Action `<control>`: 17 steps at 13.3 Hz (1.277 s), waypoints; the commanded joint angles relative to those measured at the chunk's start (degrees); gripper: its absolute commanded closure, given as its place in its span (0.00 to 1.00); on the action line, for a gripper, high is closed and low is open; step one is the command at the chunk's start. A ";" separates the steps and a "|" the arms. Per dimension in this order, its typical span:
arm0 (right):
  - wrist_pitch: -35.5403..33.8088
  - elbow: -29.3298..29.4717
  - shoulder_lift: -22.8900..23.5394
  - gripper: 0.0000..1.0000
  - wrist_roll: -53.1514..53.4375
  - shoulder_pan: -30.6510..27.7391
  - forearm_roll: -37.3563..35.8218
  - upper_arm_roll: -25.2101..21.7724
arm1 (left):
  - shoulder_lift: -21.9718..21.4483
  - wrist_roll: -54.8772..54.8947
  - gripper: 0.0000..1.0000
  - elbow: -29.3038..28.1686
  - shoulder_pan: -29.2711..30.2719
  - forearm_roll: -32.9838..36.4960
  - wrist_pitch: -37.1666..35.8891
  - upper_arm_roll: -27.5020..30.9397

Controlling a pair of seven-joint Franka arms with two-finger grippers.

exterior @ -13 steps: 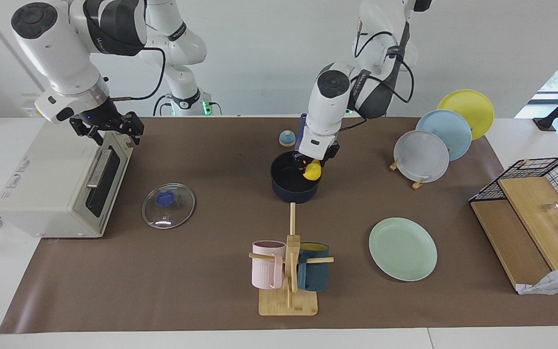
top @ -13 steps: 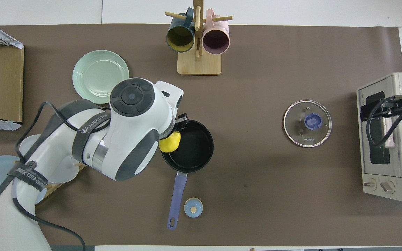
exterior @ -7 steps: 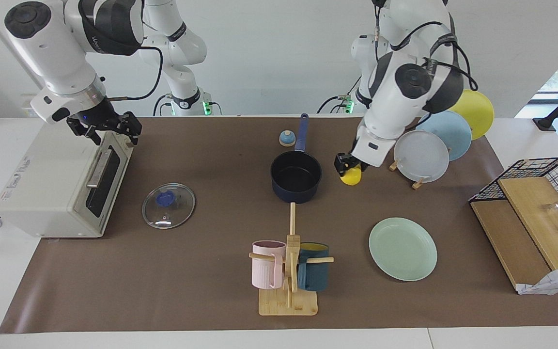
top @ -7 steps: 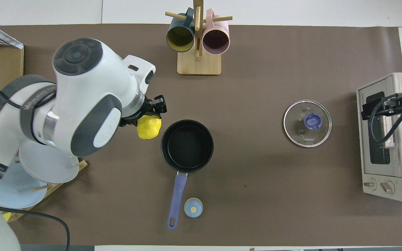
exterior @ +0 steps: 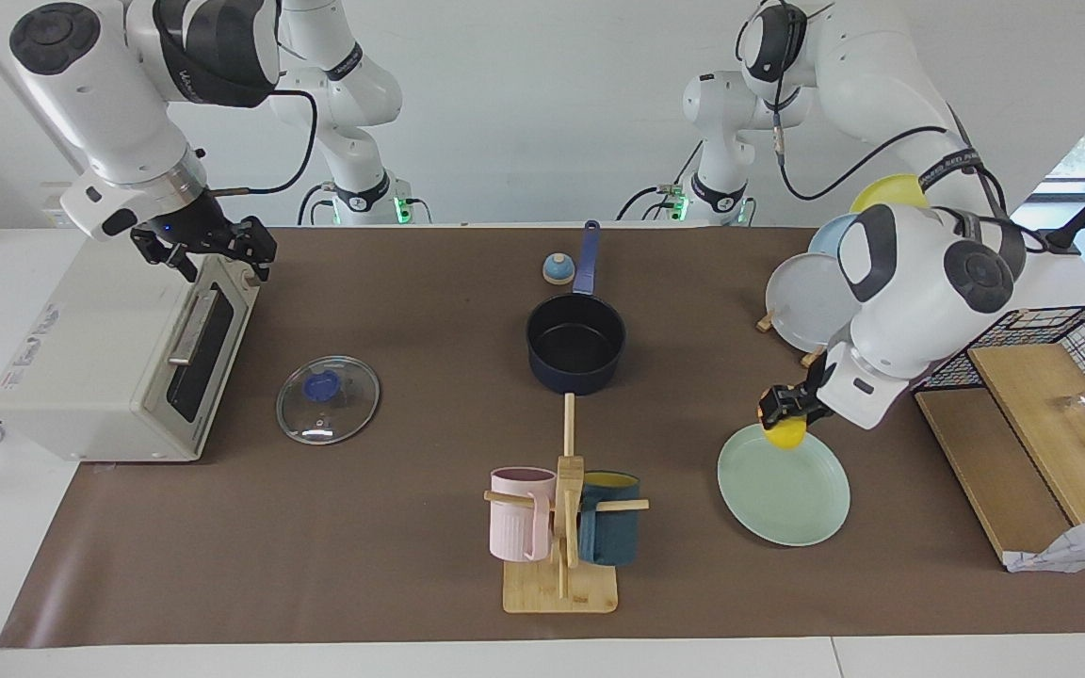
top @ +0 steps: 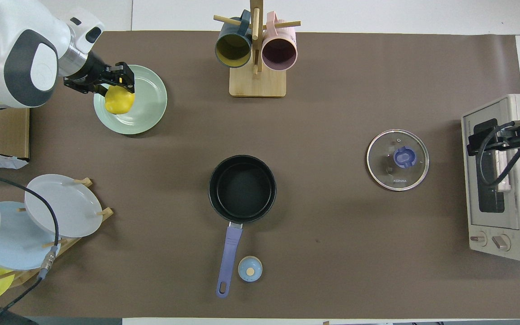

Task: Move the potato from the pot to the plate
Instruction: 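Lift the potato out and carry it to the green plate, then lower the potato onto the green plate and open the left gripper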

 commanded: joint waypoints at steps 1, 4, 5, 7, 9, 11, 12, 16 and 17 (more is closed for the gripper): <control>-0.88 0.89 0.45 0.00 0.70 -0.67 0.94 0.49 | 5.91 3.35 1.00 4.19 0.71 2.51 4.67 -0.13; -0.88 0.89 0.45 0.00 0.70 -0.67 0.94 0.40 | 4.96 4.95 1.00 0.33 0.90 4.00 6.97 -0.22; -0.88 0.89 0.45 0.00 0.70 -0.67 0.94 0.40 | 4.43 4.86 1.00 -1.07 0.81 3.74 8.19 -0.22; -0.97 0.89 0.45 0.00 0.61 -0.76 0.94 0.40 | 2.33 4.86 1.00 -6.77 0.72 3.65 12.75 -0.22; -0.88 0.89 0.45 0.00 0.61 -0.76 0.94 0.49 | 1.97 4.95 0.58 -8.03 0.98 3.65 13.92 -0.22; -0.88 0.89 0.45 0.00 0.61 -0.85 0.94 0.49 | 1.97 4.95 0.00 -7.51 1.07 3.83 13.57 -0.22; -0.88 0.89 0.36 0.00 0.61 -0.85 0.94 0.40 | 1.88 4.95 0.00 -6.89 1.07 4.00 13.04 -0.22; -0.88 0.89 0.45 0.00 0.61 -0.85 0.94 0.49 | -4.78 4.95 0.00 -5.83 1.51 3.75 8.14 -0.05; -0.88 0.89 0.36 0.00 0.61 -0.85 0.94 0.49 | -7.15 4.86 0.00 -5.83 1.60 3.83 5.94 0.04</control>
